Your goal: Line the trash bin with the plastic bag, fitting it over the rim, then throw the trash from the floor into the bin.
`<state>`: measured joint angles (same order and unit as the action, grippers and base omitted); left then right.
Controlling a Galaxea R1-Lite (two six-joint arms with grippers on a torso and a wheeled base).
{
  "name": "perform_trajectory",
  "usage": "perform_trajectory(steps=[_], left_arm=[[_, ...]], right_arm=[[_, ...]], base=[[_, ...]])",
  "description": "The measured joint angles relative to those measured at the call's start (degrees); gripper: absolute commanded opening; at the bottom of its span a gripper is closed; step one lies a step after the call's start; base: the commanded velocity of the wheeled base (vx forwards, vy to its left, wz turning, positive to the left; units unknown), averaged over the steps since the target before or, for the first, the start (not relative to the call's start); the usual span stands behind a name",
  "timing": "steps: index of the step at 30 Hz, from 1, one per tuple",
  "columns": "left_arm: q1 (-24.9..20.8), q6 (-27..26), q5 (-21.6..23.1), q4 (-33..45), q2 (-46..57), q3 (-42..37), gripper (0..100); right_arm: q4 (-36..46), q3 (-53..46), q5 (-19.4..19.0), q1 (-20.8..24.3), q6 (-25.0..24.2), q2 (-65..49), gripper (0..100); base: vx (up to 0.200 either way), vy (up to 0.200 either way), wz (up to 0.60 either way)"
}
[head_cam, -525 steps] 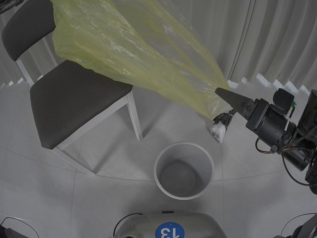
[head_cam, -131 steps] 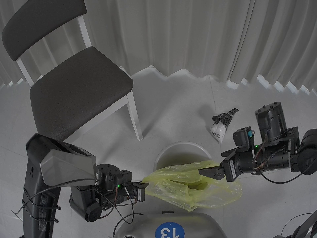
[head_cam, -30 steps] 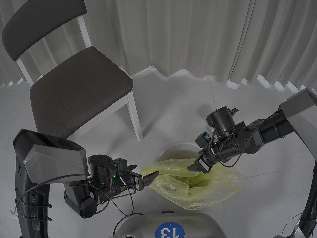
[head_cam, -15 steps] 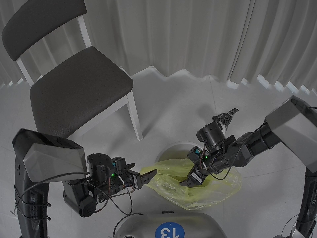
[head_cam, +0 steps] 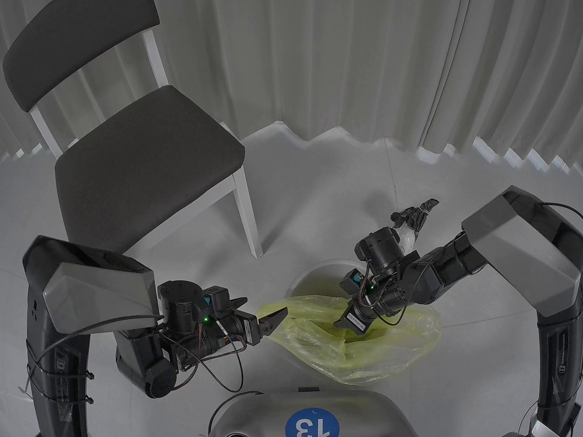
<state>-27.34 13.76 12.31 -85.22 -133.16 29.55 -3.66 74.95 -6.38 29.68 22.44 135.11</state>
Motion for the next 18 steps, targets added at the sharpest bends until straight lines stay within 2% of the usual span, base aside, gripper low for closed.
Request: perform_trajectory(steps=[7,18], left_arm=[[0.50,0.00,-0.02,-0.01,0.00,0.16,100],[1.35,0.05,0.00,-0.04,0.46,0.38,100]], right_arm=[[0.18,0.60,-0.02,-0.48,-0.15,-0.38,0],[0.76,5.03,0.04,-3.94,-0.24,-4.27,0]], base=[[0.000,0.000,0.00],[0.000,0.000,0.00]])
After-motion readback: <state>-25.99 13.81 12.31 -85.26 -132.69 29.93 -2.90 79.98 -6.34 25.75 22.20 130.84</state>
